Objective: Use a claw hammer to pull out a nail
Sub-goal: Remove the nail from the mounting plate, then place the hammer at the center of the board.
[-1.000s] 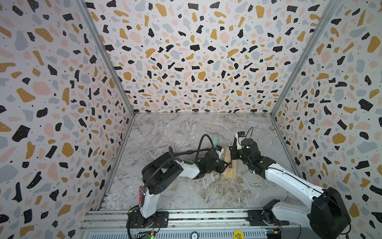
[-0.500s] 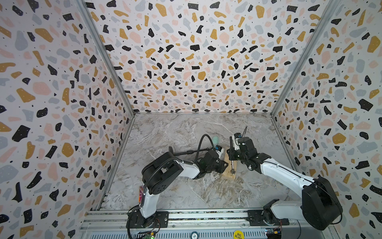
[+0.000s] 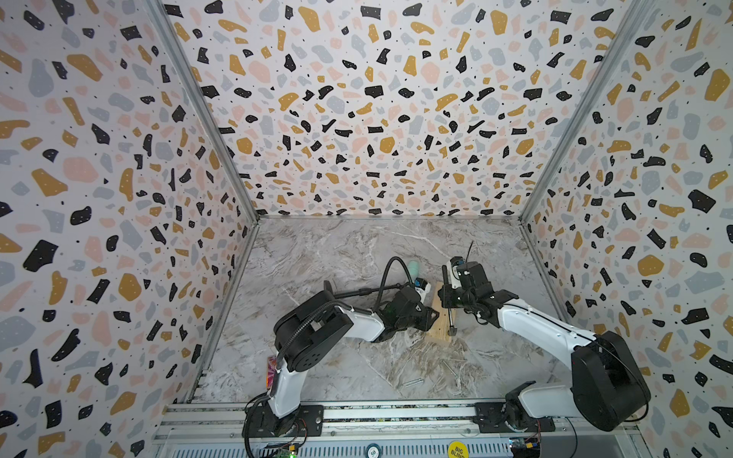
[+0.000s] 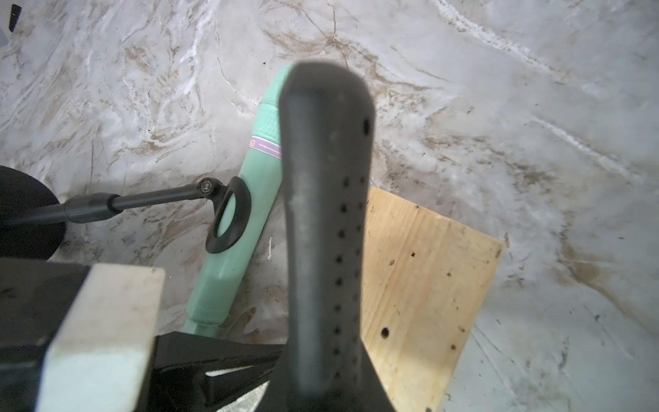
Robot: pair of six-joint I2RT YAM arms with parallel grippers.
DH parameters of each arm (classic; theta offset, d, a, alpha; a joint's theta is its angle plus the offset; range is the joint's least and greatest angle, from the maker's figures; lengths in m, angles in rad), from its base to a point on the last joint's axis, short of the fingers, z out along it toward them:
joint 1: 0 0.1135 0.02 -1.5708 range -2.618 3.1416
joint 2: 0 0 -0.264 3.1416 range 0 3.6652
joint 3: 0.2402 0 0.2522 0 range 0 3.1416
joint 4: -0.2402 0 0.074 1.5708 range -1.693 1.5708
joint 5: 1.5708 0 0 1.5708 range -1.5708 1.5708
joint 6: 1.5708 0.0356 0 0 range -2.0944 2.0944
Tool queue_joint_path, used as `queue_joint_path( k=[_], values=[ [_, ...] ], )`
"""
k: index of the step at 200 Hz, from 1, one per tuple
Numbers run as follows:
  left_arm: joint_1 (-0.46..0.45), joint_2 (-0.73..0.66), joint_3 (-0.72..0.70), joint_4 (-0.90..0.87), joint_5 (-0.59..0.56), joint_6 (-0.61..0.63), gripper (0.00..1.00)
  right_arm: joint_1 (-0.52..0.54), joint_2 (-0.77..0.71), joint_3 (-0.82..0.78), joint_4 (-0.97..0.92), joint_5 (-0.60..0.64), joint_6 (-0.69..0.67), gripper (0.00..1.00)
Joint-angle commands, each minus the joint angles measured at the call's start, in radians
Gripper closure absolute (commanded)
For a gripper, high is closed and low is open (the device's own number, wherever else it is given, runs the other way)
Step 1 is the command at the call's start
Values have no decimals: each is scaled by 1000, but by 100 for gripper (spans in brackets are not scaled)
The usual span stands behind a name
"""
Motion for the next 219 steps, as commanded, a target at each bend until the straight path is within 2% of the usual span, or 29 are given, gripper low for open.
queue_joint_path(
  k=[1,134,187,219],
  values=[
    [0,46,-7,-105,-13,18,61,-11,-8,47,21,8,-26,100],
    [0,-45,-38,-63,-23,60,58,-23,-20,55,41,7,-43,100],
    [-1,-128,-56,-53,-31,98,52,-23,-23,60,60,0,-51,100],
    [-1,-191,-77,-38,-28,126,43,-23,-40,64,79,4,-62,100]
  ],
)
